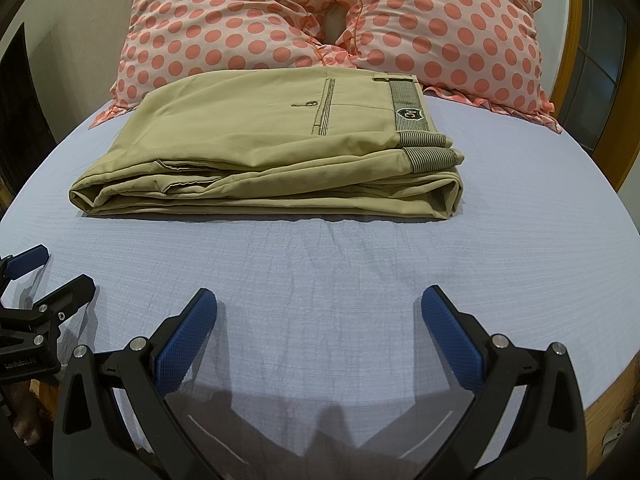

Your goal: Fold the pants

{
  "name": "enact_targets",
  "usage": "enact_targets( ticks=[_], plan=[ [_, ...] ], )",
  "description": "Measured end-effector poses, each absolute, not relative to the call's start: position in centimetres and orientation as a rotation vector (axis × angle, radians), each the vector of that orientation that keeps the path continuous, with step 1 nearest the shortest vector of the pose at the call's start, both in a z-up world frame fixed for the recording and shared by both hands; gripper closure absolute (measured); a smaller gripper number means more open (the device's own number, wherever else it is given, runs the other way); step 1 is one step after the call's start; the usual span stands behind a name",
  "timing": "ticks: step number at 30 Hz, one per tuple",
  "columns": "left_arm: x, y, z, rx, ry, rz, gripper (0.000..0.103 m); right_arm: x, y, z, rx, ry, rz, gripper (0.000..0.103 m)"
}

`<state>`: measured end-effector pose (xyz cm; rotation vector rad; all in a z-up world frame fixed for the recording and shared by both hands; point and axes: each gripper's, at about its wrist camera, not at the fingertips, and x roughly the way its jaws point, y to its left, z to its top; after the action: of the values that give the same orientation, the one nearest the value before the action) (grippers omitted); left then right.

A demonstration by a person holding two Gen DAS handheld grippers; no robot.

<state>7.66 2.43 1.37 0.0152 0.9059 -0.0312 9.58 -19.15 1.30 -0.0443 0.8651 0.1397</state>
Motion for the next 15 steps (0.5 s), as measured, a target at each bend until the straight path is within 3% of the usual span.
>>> enact_targets(
  ticks=[15],
  plan=[
    [7.86, 2.45, 1.42, 0.014, 0.915, -0.030, 0.002, 9.55, -19.20, 1.30, -0.045, 0.865, 0.142, 0.001]
  ],
)
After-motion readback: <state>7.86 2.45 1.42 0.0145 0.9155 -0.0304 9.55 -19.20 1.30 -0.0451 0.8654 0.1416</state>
